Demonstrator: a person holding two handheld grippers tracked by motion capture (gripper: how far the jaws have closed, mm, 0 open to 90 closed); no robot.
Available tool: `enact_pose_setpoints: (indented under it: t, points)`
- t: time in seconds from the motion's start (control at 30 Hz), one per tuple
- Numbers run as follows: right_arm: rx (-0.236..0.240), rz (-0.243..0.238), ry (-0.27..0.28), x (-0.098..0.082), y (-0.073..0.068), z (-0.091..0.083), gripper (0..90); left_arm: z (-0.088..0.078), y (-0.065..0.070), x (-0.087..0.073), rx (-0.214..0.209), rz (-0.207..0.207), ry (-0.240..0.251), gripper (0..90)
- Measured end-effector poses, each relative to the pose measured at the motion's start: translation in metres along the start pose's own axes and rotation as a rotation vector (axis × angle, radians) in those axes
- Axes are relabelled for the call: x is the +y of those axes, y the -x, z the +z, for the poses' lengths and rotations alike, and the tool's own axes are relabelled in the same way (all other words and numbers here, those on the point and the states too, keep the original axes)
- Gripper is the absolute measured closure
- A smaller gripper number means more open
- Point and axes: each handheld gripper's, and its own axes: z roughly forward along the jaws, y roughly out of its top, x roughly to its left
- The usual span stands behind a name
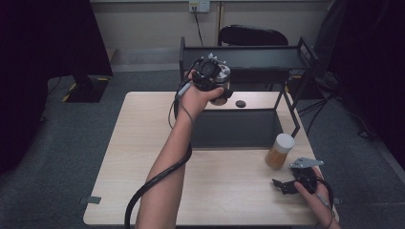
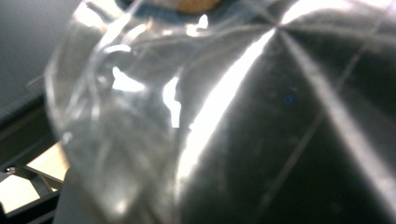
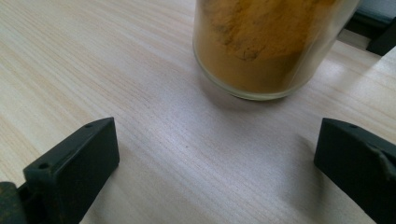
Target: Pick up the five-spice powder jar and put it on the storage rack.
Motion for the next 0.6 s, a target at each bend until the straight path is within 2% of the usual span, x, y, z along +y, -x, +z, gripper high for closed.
enact_pose_setpoints:
  t: [0.6]
  points:
    - [0.000, -0.001, 0.000, 0.000, 0.000, 0.000, 0.0, -0.024, -0.003, 0.033, -0.009, 0.006, 0.011, 31.2]
